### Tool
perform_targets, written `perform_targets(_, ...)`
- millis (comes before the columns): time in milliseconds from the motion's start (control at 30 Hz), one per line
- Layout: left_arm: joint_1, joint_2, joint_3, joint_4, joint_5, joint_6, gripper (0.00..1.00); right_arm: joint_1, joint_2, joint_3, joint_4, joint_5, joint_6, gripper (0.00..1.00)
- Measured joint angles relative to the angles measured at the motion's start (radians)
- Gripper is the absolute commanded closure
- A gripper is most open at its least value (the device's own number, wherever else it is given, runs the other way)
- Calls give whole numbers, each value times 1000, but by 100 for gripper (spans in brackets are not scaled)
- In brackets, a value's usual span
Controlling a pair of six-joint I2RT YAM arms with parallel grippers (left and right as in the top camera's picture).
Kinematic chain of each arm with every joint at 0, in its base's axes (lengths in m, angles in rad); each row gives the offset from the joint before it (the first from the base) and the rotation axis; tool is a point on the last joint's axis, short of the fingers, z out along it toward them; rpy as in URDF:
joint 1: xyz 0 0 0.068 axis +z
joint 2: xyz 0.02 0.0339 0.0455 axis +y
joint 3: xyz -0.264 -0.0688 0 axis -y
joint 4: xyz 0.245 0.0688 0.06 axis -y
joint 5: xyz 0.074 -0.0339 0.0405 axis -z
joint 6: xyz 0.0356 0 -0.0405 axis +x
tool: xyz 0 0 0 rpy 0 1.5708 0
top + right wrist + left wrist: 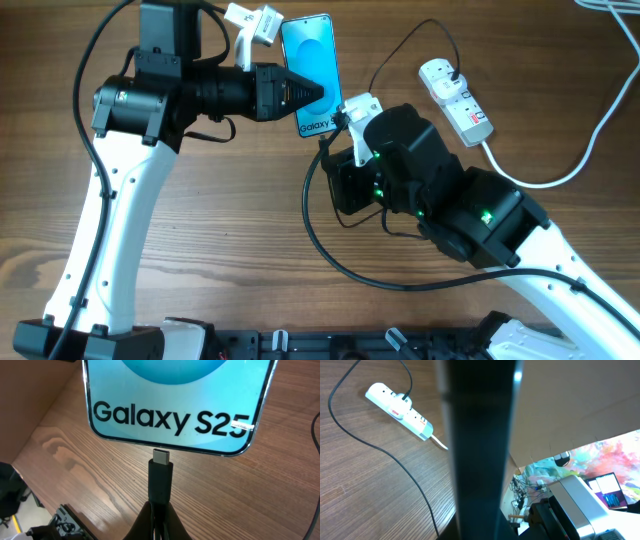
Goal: Plug charger to phone and switch on socket
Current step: 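Push the plug up into the phone's port held by the left gripper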
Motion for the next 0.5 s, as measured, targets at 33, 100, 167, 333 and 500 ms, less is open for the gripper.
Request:
perform_targets(33, 0, 0, 0, 0, 0, 0, 96, 0, 0, 0, 0, 0, 0, 95)
perform_targets(100, 0, 0, 0, 0, 0, 0, 96, 0, 0, 0, 1, 0, 0, 96)
perform_targets(167, 0, 0, 0, 0, 0, 0, 96, 0, 0, 0, 6, 0, 0, 96)
perform_targets(333, 0, 0, 0, 2, 0, 0, 96, 0, 0, 2, 15, 0, -1, 96)
perform_targets(500, 0, 0, 0, 3, 0, 3, 96, 0, 0, 5, 5, 10, -1, 96)
